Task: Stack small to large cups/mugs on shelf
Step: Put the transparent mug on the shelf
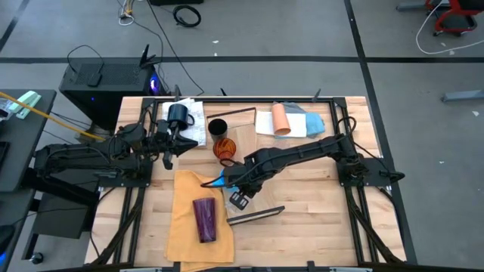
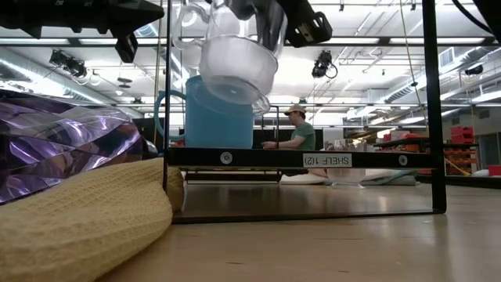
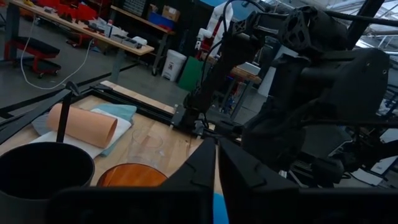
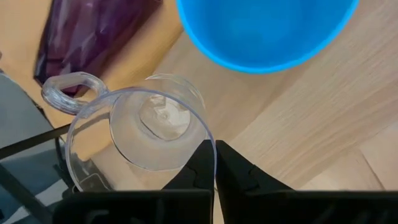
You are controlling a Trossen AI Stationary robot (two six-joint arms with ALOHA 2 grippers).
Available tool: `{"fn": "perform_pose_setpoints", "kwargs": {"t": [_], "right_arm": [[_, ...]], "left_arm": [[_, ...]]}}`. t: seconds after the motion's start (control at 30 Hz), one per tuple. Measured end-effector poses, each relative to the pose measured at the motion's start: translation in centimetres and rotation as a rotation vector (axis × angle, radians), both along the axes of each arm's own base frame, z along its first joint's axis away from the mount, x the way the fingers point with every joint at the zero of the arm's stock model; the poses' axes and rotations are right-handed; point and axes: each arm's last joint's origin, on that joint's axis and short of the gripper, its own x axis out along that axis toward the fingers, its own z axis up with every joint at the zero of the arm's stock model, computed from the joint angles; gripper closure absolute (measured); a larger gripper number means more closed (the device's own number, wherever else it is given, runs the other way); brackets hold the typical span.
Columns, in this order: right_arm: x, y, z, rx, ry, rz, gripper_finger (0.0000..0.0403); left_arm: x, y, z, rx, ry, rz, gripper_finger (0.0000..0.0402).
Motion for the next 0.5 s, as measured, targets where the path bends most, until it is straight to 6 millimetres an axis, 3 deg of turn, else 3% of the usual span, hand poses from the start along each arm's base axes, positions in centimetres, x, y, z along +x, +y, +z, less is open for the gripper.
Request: {"fn": "perform_pose_setpoints", "kwargs": {"t": [0.5], "right_arm": [[0.20,0.27,-0.51,0.003,-0.014,-0.012,0.0393]], "left_arm": [[0.00,0.00,0.00,0.000,0.000,0.000,0.0370]]}}
